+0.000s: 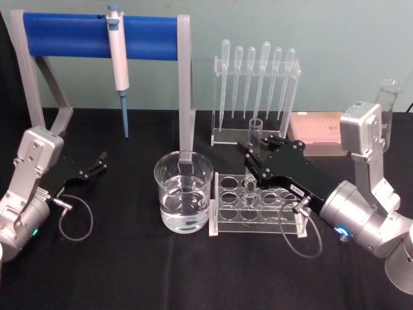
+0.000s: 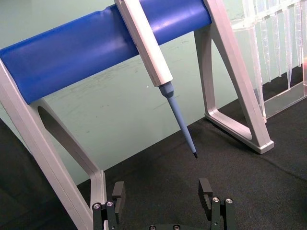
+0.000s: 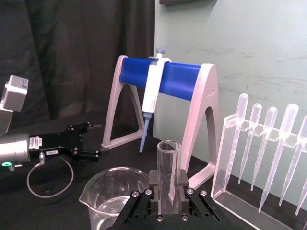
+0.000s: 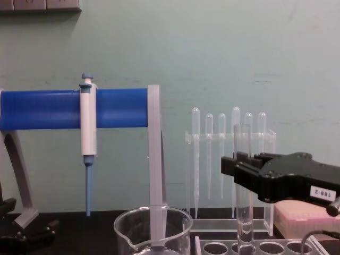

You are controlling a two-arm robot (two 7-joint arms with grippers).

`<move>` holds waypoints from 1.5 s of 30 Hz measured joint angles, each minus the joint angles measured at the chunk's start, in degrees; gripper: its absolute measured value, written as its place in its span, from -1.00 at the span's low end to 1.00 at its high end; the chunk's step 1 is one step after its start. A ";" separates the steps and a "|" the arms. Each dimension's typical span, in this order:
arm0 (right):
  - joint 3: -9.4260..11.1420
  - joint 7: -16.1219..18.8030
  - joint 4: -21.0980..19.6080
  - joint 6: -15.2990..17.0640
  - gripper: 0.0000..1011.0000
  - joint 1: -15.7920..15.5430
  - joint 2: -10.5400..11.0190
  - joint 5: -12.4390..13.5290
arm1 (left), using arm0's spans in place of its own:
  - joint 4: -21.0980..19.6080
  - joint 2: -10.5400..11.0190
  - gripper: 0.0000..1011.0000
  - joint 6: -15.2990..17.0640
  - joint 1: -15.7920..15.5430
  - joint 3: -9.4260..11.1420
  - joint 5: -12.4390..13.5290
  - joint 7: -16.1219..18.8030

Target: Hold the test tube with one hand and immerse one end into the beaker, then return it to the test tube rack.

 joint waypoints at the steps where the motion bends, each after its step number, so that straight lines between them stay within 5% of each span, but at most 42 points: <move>1: -0.02 0.05 0.23 -0.16 -0.56 0.03 -0.07 -0.07 | 0.00 0.00 0.98 0.00 0.00 0.00 0.00 0.00; 14: -0.45 1.08 3.78 -1.40 -0.56 0.71 -0.97 -0.68 | 0.00 0.00 0.98 0.00 0.00 0.00 0.00 0.00; 21: -1.43 1.41 3.86 0.79 -0.55 1.54 -0.47 -1.87 | 0.00 0.00 0.98 0.00 0.00 0.00 0.00 0.00; 30: -2.28 1.34 2.86 4.76 -0.05 2.29 0.26 -2.78 | 0.00 0.00 0.98 0.00 0.00 0.00 0.00 0.00; 38: 0.50 -1.09 -2.02 4.45 0.50 -3.45 1.88 -1.89 | 0.00 0.00 0.98 0.00 0.00 0.00 0.00 0.00; 45: 6.21 -3.85 -7.42 1.89 0.82 -11.99 3.92 -0.21 | 0.00 0.00 0.98 0.00 0.00 0.00 0.00 0.00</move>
